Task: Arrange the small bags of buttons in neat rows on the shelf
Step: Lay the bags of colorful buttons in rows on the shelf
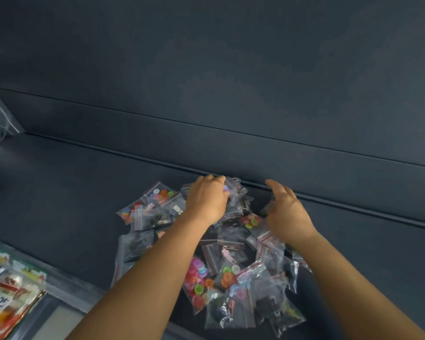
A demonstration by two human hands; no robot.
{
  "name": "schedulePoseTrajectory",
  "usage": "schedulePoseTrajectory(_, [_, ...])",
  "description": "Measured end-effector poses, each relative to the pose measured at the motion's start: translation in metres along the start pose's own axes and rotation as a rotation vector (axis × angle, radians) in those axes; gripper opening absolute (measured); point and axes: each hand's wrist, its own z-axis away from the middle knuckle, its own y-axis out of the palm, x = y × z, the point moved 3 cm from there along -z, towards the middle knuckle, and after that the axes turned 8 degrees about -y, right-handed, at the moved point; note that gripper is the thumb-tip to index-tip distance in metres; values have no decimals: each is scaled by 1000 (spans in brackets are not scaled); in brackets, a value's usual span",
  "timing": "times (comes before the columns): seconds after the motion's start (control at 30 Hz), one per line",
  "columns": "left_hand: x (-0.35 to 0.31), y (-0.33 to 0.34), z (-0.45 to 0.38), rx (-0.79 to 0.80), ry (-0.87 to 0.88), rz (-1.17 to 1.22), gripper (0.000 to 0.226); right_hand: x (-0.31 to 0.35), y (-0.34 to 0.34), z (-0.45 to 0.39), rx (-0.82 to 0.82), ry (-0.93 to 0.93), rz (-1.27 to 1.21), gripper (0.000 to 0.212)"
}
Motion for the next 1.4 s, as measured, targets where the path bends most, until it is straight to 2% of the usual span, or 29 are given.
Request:
schedulePoseTrajectory(0.13, [-1,-7,2,-112,-12,138,47,-16,-6,-5,-4,45,-137,66])
schedulePoseTrajectory(0.23, [-3,-12,6,-103,-44,191,42,-24,-9,-7,7,94,-204,57])
schedulePoseTrajectory(0.33, [-6,-17,14,-92,-34,215,23,-26,-12,-4,-61,60,-185,26])
schedulePoseTrajectory(0.4, [-7,-21,21,-90,-42,286,19,-24,-13,1,-115,55,-206,11])
schedulePoseTrajectory(0.53, [-11,-28,32,-92,-41,391,8,-19,-20,11,-181,70,-380,10])
schedulePoseTrajectory(0.67, [-16,-30,46,-94,-15,451,14,-12,-31,26,-232,49,-469,14])
schedulePoseTrajectory(0.83, [-21,-26,65,-50,6,481,14,1,-18,41,-46,-35,-350,13])
schedulePoseTrajectory(0.9, [-21,-25,71,-32,1,479,13,0,-19,44,-79,-55,-283,18])
schedulePoseTrajectory(1.0, [-18,-21,78,-22,1,466,10,-20,-28,43,-165,37,-127,32])
schedulePoseTrajectory(1.1, [-18,-17,83,-7,-3,465,10,-41,-25,45,-62,129,-30,31])
schedulePoseTrajectory(1.17, [-20,-15,84,4,-8,460,12,-45,-22,46,-55,122,-35,26])
schedulePoseTrajectory(1.27, [-24,-13,85,19,-6,446,17,-47,-21,43,-63,172,-116,44])
schedulePoseTrajectory(1.4, [-31,-14,86,27,6,472,22,-44,-25,40,-4,224,-85,54])
